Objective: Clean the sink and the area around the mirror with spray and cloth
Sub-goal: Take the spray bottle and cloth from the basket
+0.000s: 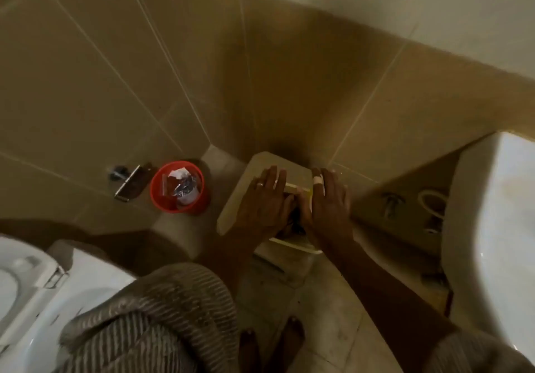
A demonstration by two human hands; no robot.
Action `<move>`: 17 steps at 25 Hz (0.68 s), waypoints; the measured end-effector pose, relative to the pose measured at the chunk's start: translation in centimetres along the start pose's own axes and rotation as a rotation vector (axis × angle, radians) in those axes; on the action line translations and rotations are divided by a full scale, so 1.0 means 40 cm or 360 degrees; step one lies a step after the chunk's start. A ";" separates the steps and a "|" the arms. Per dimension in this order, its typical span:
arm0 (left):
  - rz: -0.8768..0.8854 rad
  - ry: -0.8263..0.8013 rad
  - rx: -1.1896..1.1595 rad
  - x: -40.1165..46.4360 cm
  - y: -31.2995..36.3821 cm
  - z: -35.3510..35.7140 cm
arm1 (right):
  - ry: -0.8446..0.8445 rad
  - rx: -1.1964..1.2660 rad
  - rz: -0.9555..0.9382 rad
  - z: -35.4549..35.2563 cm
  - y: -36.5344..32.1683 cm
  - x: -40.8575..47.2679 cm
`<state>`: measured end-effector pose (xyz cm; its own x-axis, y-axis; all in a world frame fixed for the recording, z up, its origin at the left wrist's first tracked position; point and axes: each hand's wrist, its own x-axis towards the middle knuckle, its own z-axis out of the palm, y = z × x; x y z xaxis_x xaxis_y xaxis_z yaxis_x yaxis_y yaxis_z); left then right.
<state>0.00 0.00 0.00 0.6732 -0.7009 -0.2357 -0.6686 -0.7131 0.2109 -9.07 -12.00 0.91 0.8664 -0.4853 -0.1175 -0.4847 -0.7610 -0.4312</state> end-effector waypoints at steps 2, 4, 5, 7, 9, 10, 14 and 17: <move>0.0020 0.0057 -0.0023 0.014 -0.006 0.047 | 0.0048 0.0181 0.0023 0.030 0.033 -0.007; 0.0177 0.0008 0.0097 0.027 -0.014 0.109 | 0.0061 0.0363 -0.0013 0.061 0.078 -0.037; 0.0214 -0.0108 0.0111 0.039 -0.020 0.131 | 0.0067 0.0455 -0.0007 0.078 0.101 -0.054; 0.0230 -0.0285 0.0109 0.069 -0.025 0.169 | -0.0038 0.0552 0.0101 0.097 0.139 -0.079; 0.0161 -0.0444 0.0079 0.081 -0.028 0.201 | -0.0155 0.0531 0.0234 0.121 0.173 -0.092; 0.0115 -0.0509 0.0053 0.084 -0.028 0.215 | -0.0187 0.0502 0.0262 0.138 0.184 -0.096; -0.0087 -0.0534 -0.0076 0.095 -0.019 0.253 | -0.0181 0.0289 0.0227 0.185 0.187 -0.059; -0.0051 -0.0500 0.0034 0.112 -0.025 0.277 | -0.0088 0.0210 0.0209 0.218 0.166 -0.029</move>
<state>0.17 -2.24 -11.79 0.5660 -0.6365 -0.5240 -0.6573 -0.7320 0.1792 -12.24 -12.73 -9.61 0.8039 -0.5495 -0.2277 -0.5771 -0.6279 -0.5221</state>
